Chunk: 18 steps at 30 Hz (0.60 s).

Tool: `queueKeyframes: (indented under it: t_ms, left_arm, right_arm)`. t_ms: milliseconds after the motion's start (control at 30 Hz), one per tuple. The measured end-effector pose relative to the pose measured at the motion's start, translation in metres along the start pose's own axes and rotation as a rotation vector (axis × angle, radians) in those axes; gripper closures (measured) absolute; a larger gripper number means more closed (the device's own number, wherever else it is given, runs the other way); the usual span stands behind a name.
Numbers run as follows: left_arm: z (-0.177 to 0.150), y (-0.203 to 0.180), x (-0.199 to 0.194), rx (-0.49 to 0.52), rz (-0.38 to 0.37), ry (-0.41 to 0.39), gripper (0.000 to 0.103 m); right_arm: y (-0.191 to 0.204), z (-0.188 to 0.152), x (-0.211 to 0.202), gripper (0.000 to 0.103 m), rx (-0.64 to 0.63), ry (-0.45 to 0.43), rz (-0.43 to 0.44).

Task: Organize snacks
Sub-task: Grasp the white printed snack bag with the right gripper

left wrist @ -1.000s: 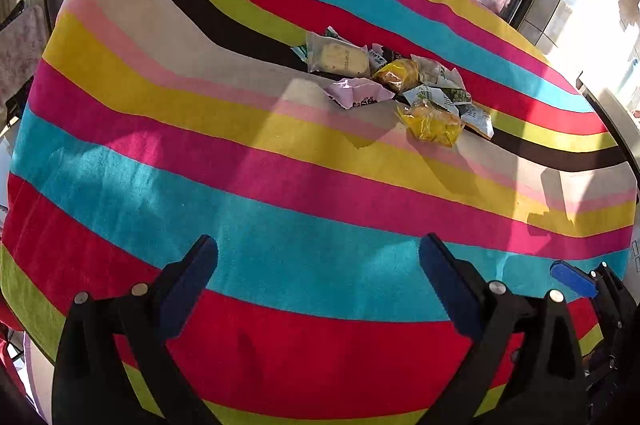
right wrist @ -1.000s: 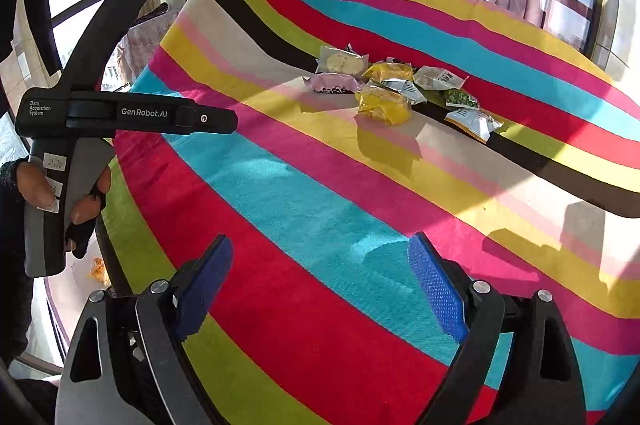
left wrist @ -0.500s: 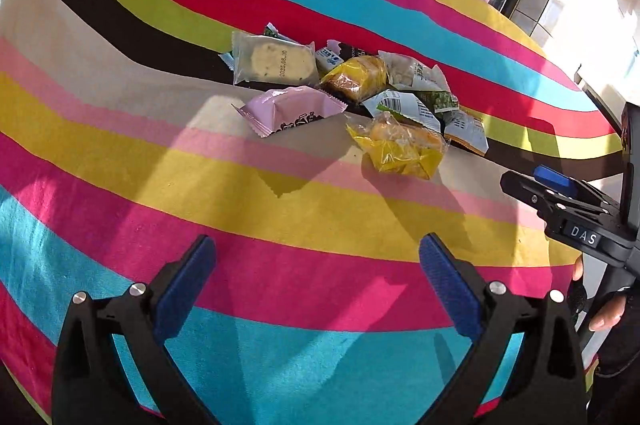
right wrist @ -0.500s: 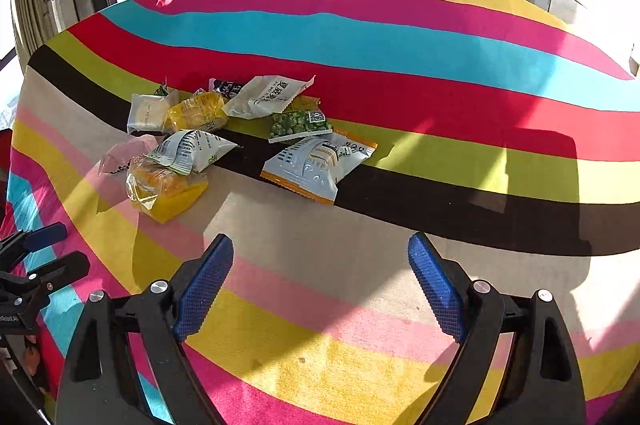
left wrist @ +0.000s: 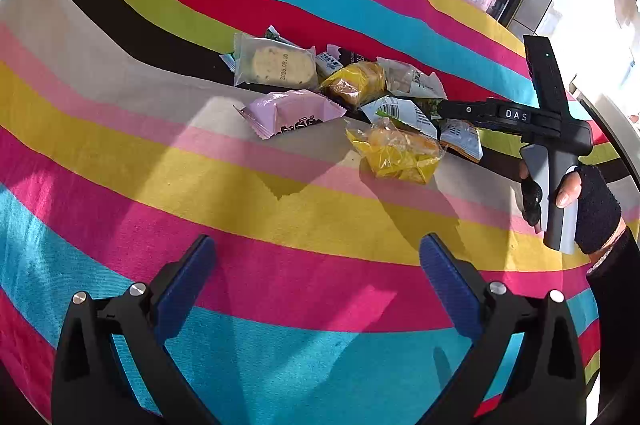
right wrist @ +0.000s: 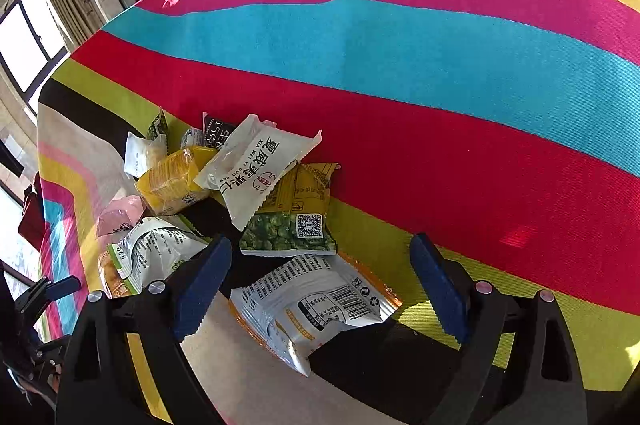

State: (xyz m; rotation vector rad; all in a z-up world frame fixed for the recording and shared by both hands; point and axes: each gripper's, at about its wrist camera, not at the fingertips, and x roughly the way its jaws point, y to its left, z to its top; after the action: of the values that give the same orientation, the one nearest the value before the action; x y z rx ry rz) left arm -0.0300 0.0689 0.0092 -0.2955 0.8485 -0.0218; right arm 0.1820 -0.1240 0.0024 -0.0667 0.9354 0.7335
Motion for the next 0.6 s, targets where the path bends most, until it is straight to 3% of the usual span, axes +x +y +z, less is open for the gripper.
queueKeyframes:
  t_ms: [167, 267, 400, 600]
  left_arm:
    - [0.000, 0.000, 0.000, -0.002, -0.002, -0.001, 0.002]
    - [0.000, 0.001, -0.001, -0.003, -0.003, -0.002, 0.002]
    - [0.000, -0.001, 0.000, 0.002, 0.004, 0.001, 0.002]
    - [0.000, -0.002, 0.001, 0.008, 0.011, 0.003, 0.002]
  right_arm:
    - [0.030, -0.030, -0.014, 0.019, -0.168, 0.043, 0.131]
    - [0.038, -0.041, -0.018, 0.019, -0.189, 0.033, 0.043]
    - [0.037, -0.031, -0.012, 0.019, -0.087, 0.022, -0.035]
    - [0.061, -0.025, 0.005, 0.019, 0.005, 0.030, -0.270]
